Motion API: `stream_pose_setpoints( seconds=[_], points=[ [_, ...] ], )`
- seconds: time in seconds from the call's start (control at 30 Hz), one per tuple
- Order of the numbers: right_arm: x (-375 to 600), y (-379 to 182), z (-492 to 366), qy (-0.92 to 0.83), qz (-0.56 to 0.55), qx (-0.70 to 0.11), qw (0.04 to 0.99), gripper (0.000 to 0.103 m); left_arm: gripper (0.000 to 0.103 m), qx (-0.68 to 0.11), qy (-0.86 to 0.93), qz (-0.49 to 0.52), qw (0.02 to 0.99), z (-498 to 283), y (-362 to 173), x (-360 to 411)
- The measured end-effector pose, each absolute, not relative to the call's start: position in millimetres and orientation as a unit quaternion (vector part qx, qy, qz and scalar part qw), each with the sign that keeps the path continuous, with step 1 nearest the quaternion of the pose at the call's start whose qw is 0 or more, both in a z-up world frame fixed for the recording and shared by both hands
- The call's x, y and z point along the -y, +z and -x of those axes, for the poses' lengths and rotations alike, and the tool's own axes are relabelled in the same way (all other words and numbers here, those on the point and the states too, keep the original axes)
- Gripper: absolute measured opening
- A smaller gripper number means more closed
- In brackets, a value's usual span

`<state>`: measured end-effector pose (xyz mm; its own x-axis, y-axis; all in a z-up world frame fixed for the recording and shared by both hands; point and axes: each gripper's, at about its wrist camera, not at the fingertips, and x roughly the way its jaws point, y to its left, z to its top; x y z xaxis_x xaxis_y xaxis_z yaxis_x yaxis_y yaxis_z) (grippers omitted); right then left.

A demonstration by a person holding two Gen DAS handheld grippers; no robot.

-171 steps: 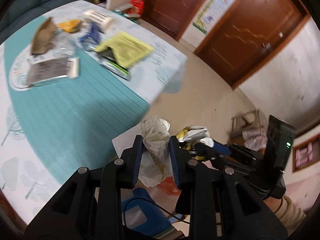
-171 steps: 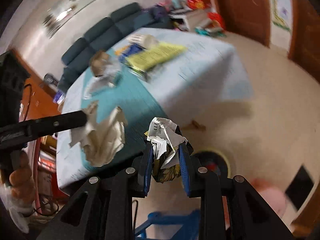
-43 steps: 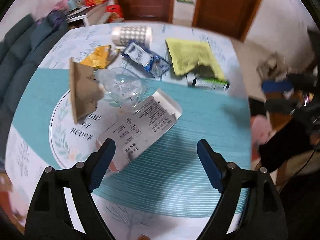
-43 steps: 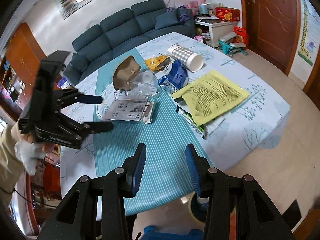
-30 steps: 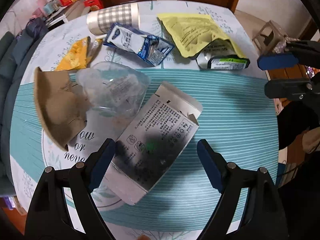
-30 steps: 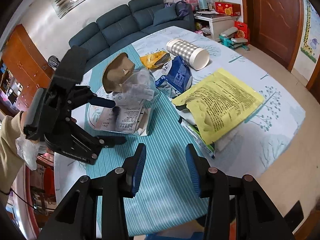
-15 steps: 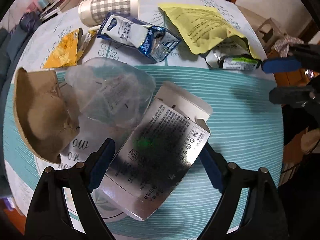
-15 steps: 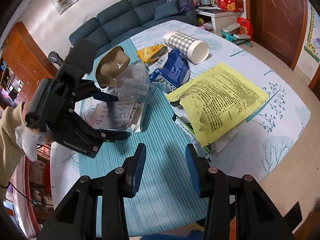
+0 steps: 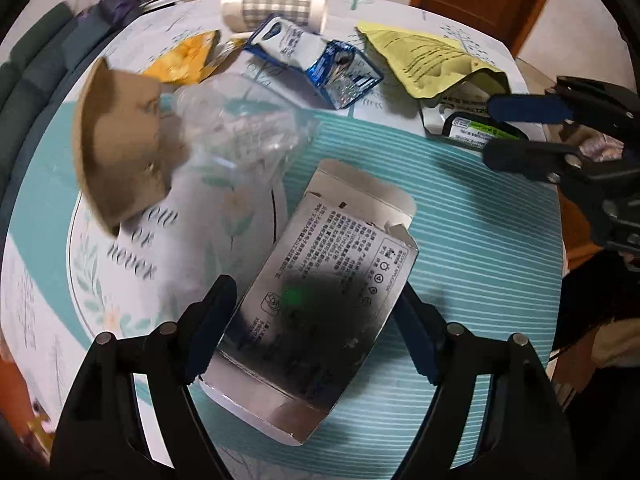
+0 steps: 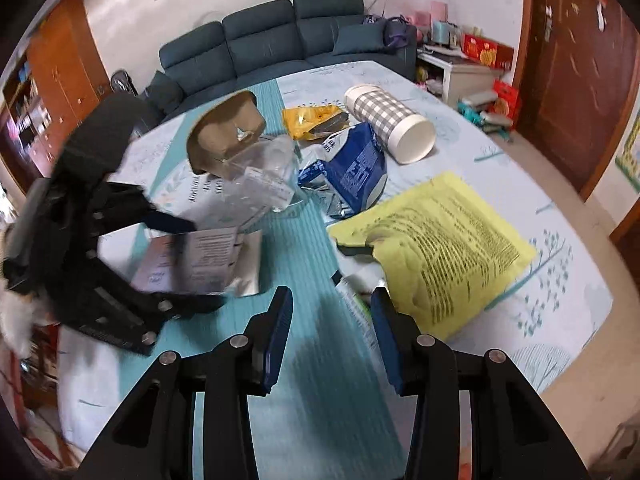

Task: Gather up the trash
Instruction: 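Grasp the silver printed carton with the left tool while the right tool grasps the white packet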

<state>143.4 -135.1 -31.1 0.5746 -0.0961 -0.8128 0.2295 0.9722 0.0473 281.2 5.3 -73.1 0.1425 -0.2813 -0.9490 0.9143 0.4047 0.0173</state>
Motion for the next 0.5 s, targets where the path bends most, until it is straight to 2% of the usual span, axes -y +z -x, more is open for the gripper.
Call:
stream_pose_setpoints(
  seconds=[0.3,0.33,0.37,0.4,0.47,0.5],
  points=[
    [125.6,-55.4,-162.3,-0.107,0.030,-0.497,0.860,0.040,0.076,-0.506,-0.411,-0.308,0.693,-276.2,-73.0,-9.4],
    [125.0,-59.0,-163.2,-0.105,0.032,-0.505,0.856,0.036,0.075,-0.507,-0.408,-0.305,0.695,-275.8,-73.0,-9.6],
    [126.0,-60.9,-162.8,-0.100,0.024,-0.508,0.855,0.024,0.075,-0.508,-0.406,-0.303,0.697,-275.0,-72.8,-9.9],
    [126.9,-61.0,-161.6,-0.096,0.016,-0.507,0.856,0.018,0.075,-0.509,-0.404,-0.300,0.698,-274.0,-71.7,-10.8],
    [130.3,-61.0,-159.0,-0.088,-0.005,-0.507,0.857,0.012,0.075,-0.514,-0.400,-0.292,0.700,-273.3,-70.8,-12.2],
    [133.1,-60.3,-157.1,-0.082,-0.019,-0.505,0.859,0.005,0.075,-0.518,-0.399,-0.287,0.700,-272.0,-69.8,-13.7]
  ],
)
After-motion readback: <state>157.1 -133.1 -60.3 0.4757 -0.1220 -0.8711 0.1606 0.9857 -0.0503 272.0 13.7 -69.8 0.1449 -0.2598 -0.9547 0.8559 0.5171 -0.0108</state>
